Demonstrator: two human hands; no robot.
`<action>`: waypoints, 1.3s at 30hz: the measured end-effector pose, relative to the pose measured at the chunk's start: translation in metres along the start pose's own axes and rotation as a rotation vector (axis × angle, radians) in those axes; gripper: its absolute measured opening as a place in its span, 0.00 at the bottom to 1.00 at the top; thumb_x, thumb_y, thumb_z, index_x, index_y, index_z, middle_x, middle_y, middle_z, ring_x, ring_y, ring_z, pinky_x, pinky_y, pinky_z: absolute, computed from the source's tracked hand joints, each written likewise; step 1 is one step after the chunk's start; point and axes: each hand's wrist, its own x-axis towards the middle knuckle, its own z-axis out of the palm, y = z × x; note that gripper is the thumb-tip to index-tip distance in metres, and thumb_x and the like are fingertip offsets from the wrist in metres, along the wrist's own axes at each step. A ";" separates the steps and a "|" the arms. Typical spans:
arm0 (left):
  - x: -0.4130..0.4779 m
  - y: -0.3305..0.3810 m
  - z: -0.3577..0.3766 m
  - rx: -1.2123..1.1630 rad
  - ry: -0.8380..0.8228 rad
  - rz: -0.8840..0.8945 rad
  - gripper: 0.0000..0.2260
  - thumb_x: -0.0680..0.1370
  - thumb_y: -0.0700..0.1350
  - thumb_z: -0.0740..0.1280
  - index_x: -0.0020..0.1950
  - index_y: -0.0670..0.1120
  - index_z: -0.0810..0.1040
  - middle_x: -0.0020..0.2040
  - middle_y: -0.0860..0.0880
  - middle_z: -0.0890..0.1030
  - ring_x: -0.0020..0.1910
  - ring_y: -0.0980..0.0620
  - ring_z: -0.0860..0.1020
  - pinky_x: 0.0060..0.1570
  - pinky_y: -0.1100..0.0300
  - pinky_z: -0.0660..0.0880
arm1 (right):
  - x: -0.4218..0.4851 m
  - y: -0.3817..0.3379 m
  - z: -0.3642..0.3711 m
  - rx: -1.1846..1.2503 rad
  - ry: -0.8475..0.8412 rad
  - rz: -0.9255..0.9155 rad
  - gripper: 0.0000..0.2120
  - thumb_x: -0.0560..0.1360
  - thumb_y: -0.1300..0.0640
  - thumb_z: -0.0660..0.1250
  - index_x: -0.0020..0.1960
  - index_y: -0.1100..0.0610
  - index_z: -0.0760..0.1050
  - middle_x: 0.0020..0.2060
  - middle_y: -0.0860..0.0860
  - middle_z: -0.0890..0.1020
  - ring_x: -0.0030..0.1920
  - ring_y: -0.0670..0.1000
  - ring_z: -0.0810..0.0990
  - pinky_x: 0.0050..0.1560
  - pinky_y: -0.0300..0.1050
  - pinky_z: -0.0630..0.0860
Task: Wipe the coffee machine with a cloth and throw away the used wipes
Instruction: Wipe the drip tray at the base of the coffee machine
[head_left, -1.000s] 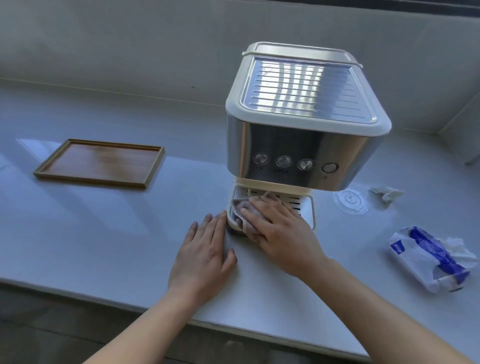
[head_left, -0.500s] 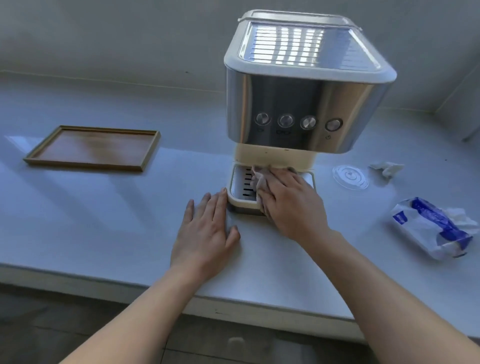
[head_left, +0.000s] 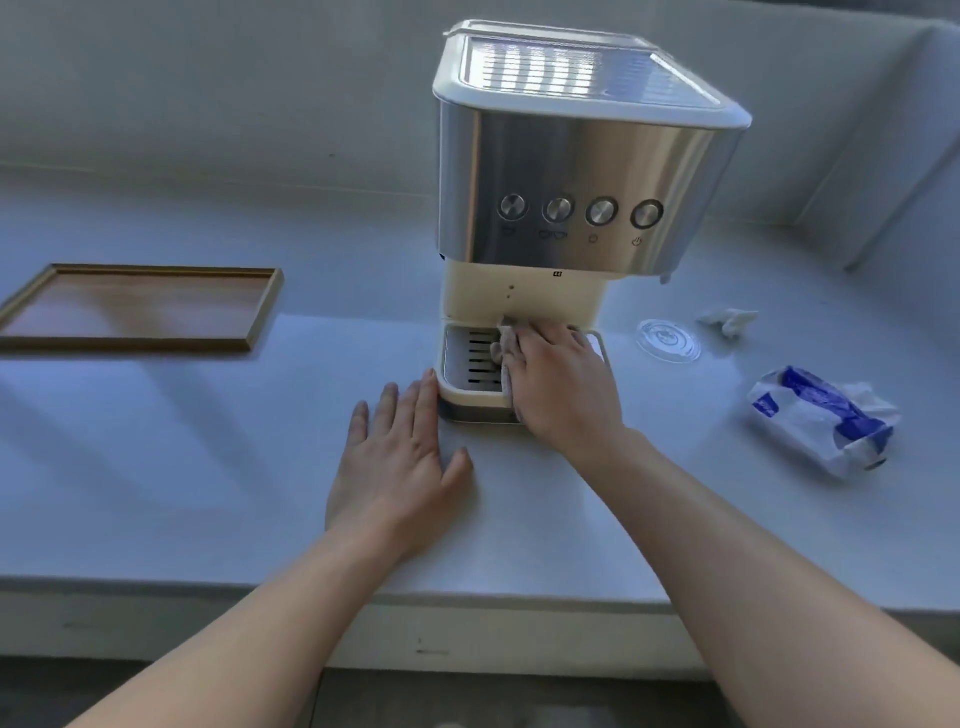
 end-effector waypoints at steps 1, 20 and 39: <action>0.000 0.000 0.001 -0.008 0.013 -0.002 0.34 0.80 0.60 0.45 0.79 0.49 0.32 0.82 0.52 0.42 0.79 0.52 0.39 0.78 0.48 0.40 | 0.004 -0.004 0.002 0.031 0.015 0.034 0.13 0.81 0.53 0.55 0.53 0.54 0.78 0.50 0.52 0.81 0.54 0.57 0.76 0.59 0.50 0.70; 0.002 -0.002 0.005 -0.040 0.104 -0.004 0.33 0.80 0.61 0.47 0.79 0.53 0.32 0.82 0.54 0.46 0.79 0.55 0.42 0.77 0.53 0.38 | 0.049 0.032 -0.021 -0.109 0.041 -0.515 0.15 0.68 0.60 0.71 0.52 0.48 0.84 0.51 0.45 0.82 0.56 0.56 0.76 0.52 0.47 0.74; 0.002 0.000 0.006 -0.067 0.114 -0.009 0.34 0.79 0.61 0.47 0.79 0.54 0.33 0.82 0.55 0.47 0.79 0.56 0.42 0.77 0.53 0.38 | 0.035 0.000 -0.018 0.529 -0.099 -0.124 0.06 0.68 0.55 0.65 0.45 0.51 0.77 0.34 0.43 0.83 0.33 0.44 0.80 0.33 0.42 0.78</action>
